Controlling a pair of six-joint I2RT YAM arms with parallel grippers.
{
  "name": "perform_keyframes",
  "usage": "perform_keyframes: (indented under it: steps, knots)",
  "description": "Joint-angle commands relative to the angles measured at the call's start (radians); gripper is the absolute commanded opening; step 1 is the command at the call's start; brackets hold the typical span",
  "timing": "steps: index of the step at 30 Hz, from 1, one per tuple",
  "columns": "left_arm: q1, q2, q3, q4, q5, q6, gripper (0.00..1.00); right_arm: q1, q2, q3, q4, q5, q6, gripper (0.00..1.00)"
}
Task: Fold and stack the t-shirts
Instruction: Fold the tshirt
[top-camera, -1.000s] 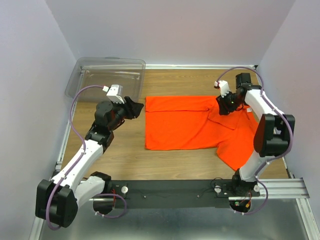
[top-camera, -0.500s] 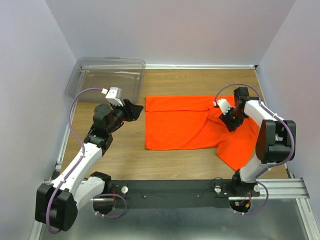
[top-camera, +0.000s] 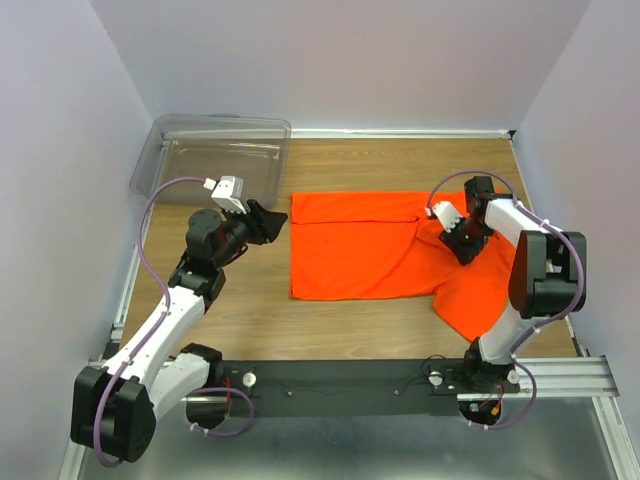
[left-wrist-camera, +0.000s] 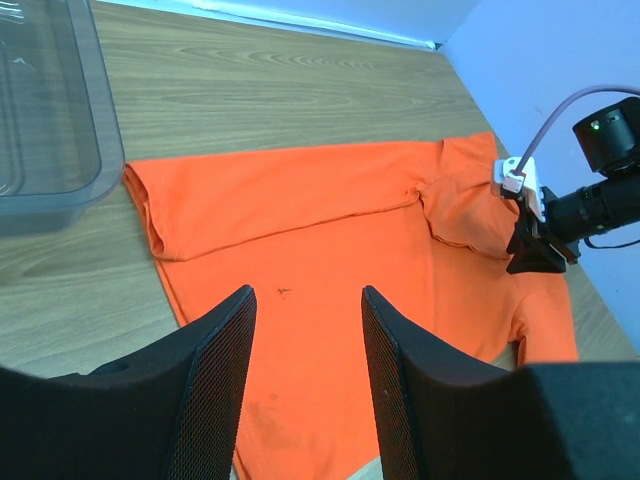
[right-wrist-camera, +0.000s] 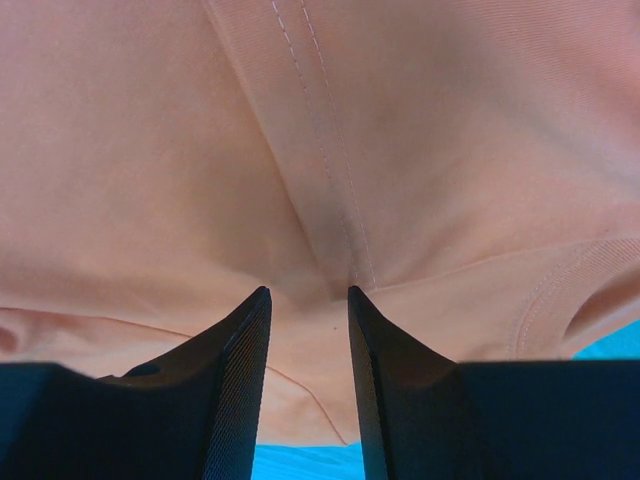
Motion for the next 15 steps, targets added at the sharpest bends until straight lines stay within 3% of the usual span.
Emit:
perform_keyframes:
  steps: [1, 15]
  knots:
    - [0.006, -0.003, -0.016, 0.028, 0.03, -0.004, 0.55, 0.001, 0.028, 0.025, 0.026, 0.034, -0.009, 0.43]
    - [0.009, -0.009, -0.017, 0.025, 0.036, -0.007, 0.55, 0.001, 0.043, 0.042, 0.04, 0.045, 0.001, 0.25]
